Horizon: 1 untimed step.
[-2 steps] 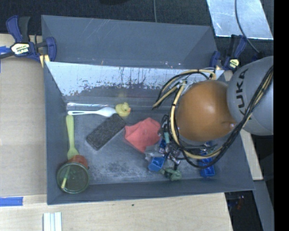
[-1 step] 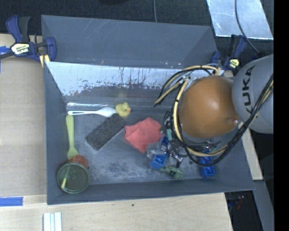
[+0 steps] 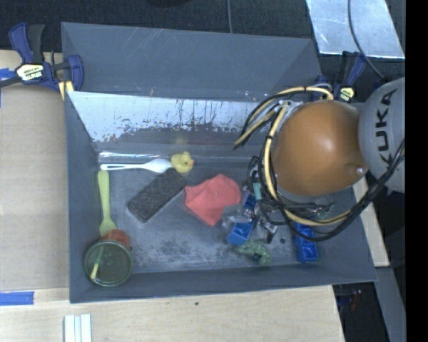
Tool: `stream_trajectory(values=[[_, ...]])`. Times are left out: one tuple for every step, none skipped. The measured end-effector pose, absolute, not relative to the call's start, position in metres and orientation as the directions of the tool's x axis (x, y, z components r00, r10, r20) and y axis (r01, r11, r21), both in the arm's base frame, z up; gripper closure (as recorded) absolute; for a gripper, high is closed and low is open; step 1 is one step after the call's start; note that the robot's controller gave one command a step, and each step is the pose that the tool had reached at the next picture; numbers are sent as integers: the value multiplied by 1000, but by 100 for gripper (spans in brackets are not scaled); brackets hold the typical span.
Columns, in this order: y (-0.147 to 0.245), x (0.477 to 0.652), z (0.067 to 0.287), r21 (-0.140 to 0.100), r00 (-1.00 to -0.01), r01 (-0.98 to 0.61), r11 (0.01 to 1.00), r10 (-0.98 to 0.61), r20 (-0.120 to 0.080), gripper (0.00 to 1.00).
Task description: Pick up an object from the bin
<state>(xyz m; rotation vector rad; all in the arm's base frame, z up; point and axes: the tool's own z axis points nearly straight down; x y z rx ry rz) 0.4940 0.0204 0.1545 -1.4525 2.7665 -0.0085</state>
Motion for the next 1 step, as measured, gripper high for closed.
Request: stream_trajectory(values=[[20, 495, 176, -15, -568, -823, 568, -823, -14, 100]])
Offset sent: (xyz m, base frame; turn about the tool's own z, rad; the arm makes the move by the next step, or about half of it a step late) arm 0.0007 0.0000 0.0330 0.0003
